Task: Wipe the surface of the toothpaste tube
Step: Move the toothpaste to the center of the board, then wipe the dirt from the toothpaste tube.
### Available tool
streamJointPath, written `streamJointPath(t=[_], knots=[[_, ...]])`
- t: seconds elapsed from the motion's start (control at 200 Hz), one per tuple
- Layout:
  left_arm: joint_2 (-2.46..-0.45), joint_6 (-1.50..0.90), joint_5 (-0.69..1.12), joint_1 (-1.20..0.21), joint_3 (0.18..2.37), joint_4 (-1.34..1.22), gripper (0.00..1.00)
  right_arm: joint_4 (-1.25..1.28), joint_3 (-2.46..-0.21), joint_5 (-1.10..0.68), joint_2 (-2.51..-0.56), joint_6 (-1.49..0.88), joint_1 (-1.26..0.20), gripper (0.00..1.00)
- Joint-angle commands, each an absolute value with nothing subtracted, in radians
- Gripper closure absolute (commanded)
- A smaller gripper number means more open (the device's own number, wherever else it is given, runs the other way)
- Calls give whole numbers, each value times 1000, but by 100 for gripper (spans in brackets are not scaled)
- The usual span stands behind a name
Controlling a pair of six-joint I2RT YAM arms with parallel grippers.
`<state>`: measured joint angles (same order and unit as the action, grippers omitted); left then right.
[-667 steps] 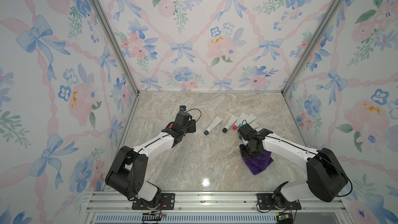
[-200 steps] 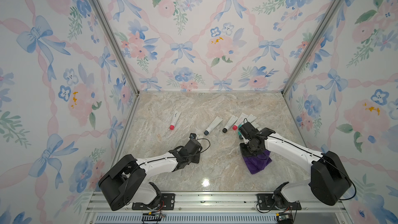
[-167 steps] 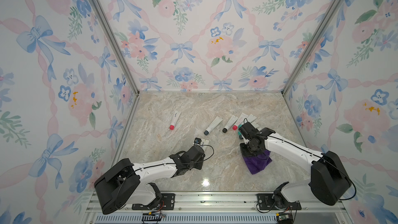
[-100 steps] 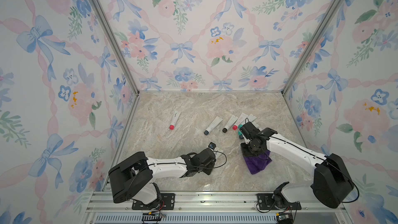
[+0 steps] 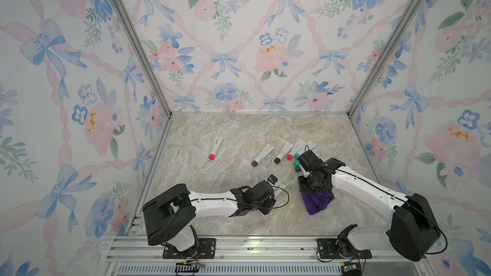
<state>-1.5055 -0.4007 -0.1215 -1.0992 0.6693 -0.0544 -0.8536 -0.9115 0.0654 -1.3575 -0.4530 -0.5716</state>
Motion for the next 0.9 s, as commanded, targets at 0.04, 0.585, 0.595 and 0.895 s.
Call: streamJointPath(t=[0.04, 0.585, 0.595, 0.895], knots=[[-1439, -414, -110, -1111, 594, -48, 39, -867, -905, 81, -1353, -467, -581, 80], [-1511, -394, -109, -1139, 551, -143, 54, -880, -934, 77, -1381, -463, -594, 80], [-1514, -392, -107, -1139, 552, -144, 54, -880, -935, 77, -1381, -462, -594, 80], [-1557, -354, -101, -1138, 575, -167, 64, -889, -939, 77, -1379, -463, -595, 80]])
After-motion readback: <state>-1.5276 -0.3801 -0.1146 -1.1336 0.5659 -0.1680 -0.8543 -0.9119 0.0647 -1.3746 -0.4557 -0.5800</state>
